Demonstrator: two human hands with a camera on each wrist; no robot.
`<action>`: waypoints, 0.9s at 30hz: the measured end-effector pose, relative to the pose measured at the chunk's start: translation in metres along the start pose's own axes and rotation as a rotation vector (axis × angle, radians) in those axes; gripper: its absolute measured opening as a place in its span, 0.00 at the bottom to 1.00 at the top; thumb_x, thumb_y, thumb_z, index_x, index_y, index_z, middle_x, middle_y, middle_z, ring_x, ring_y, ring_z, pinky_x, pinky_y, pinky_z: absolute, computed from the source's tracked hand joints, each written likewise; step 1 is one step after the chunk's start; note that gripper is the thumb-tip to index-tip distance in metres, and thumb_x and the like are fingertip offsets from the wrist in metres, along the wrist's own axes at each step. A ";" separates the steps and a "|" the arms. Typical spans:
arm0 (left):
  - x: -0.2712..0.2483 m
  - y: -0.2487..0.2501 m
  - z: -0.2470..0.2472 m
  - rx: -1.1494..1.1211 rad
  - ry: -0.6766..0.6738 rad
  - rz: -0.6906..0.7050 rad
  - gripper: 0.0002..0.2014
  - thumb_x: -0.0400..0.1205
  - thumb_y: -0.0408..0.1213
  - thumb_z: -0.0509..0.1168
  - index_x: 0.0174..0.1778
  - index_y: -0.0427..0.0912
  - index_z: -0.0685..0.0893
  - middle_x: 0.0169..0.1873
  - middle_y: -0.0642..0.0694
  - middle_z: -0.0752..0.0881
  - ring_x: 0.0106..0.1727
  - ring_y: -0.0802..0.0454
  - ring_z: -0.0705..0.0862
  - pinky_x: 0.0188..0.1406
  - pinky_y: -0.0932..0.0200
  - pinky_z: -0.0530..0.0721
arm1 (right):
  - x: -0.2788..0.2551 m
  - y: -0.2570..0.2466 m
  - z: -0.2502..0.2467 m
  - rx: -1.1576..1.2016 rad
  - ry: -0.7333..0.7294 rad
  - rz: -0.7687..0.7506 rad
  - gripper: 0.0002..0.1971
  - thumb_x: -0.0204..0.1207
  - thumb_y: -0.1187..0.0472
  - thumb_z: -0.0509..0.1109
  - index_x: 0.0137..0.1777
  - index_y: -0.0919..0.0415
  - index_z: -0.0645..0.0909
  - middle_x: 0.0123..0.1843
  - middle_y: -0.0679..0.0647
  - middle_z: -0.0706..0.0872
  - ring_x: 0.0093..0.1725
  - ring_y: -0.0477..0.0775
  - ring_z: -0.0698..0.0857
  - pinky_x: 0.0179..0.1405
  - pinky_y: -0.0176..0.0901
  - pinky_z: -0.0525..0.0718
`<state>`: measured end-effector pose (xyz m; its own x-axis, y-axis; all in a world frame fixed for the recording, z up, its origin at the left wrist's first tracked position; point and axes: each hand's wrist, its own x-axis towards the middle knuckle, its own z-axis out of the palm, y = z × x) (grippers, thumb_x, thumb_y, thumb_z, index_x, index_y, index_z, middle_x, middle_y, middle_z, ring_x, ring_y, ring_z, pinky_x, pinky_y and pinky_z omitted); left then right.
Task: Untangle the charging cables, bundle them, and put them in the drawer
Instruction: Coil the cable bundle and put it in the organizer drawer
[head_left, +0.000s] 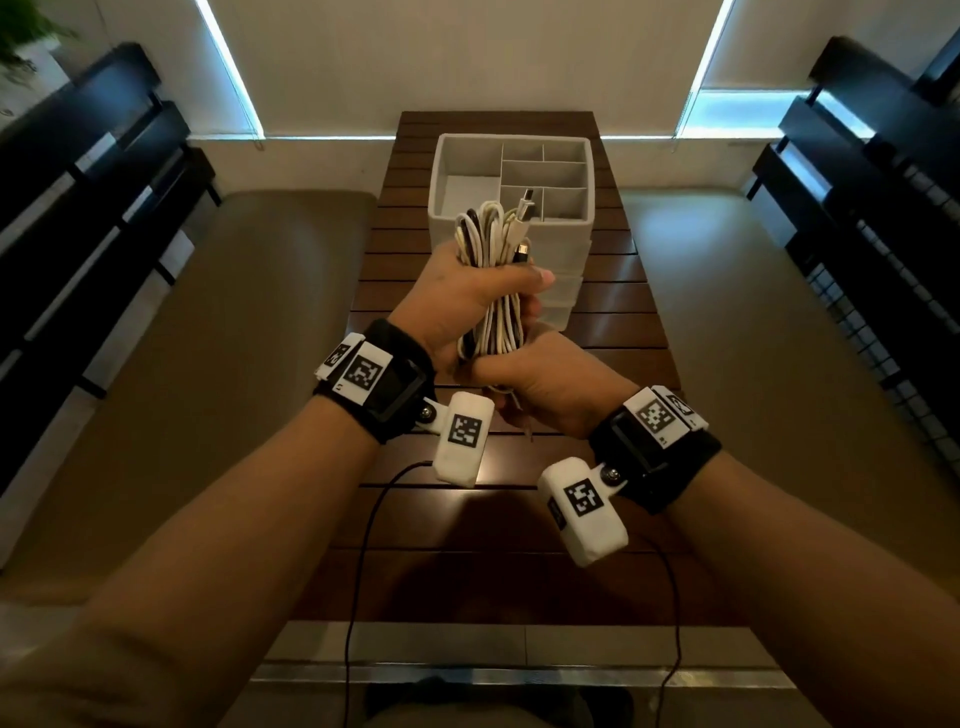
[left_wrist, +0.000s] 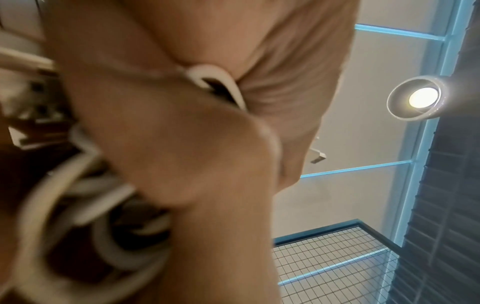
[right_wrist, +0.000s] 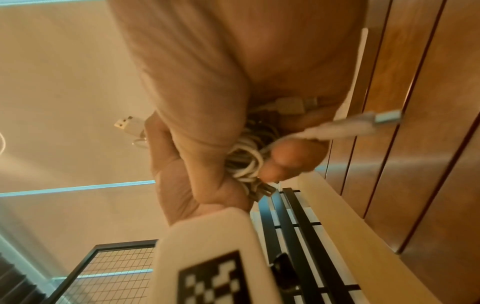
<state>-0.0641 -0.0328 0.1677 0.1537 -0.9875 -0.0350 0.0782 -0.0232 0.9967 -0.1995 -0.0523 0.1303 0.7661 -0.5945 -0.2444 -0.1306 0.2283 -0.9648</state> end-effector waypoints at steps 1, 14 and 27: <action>0.002 0.000 -0.001 0.015 0.008 -0.004 0.07 0.81 0.27 0.76 0.50 0.32 0.84 0.33 0.39 0.86 0.32 0.48 0.88 0.39 0.54 0.89 | 0.002 0.001 0.001 -0.021 0.026 -0.003 0.07 0.75 0.72 0.75 0.49 0.66 0.81 0.29 0.59 0.75 0.24 0.52 0.73 0.21 0.42 0.70; 0.003 -0.005 0.004 -0.027 0.013 -0.008 0.07 0.81 0.27 0.76 0.48 0.35 0.83 0.32 0.42 0.84 0.33 0.49 0.88 0.40 0.52 0.89 | 0.003 0.008 0.000 0.134 0.035 -0.115 0.22 0.75 0.81 0.72 0.69 0.73 0.78 0.55 0.63 0.90 0.54 0.59 0.91 0.57 0.49 0.90; -0.001 -0.017 0.005 -0.011 0.035 -0.012 0.08 0.81 0.25 0.74 0.41 0.38 0.83 0.29 0.45 0.82 0.30 0.51 0.85 0.35 0.54 0.87 | -0.003 0.020 -0.001 -0.059 0.081 -0.072 0.24 0.74 0.74 0.77 0.70 0.66 0.79 0.60 0.67 0.90 0.58 0.64 0.91 0.60 0.57 0.90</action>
<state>-0.0704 -0.0321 0.1515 0.1868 -0.9812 -0.0493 0.0907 -0.0327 0.9953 -0.2050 -0.0465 0.1121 0.7215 -0.6689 -0.1787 -0.1156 0.1381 -0.9836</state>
